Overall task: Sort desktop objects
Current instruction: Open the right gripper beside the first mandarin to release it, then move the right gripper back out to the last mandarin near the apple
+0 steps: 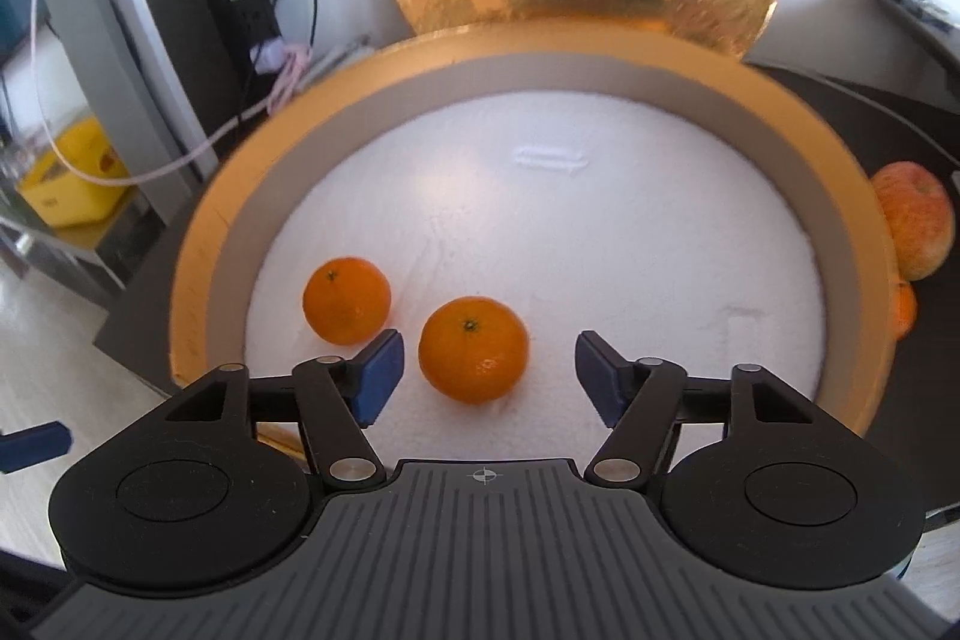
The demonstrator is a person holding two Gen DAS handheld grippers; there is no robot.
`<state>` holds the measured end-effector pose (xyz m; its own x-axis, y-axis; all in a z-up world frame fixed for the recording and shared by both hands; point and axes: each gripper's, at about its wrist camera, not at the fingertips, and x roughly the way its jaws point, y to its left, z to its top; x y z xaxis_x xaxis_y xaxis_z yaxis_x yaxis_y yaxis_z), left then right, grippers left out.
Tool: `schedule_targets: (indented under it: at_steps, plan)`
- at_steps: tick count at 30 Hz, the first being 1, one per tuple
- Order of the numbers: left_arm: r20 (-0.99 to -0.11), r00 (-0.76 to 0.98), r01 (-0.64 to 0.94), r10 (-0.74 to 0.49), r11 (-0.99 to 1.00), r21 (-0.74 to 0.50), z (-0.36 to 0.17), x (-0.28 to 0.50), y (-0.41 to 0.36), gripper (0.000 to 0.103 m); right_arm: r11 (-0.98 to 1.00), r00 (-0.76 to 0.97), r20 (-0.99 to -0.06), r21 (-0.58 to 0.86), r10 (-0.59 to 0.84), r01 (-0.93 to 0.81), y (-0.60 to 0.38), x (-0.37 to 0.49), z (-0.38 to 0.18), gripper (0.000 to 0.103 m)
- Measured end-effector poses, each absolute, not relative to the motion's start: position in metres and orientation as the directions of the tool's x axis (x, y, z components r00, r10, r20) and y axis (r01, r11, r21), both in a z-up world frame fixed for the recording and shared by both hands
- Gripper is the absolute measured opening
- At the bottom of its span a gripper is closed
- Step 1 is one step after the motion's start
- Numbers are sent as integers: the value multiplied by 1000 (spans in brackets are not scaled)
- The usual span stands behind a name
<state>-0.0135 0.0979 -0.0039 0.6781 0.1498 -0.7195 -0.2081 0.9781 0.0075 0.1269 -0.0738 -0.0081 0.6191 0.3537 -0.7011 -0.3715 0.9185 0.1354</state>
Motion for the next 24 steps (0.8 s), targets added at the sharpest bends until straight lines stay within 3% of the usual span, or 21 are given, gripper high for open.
schedule_targets:
  at_steps: [12,24]
  plan:
    - [-696,711,-113,96,993,21,7,-6,63,101,945,734,-596,180,325,-272,-143,67,17,75]
    - [-679,732,123,-53,991,55,11,10,-4,101,973,773,-603,218,196,-77,-223,50,0,75]
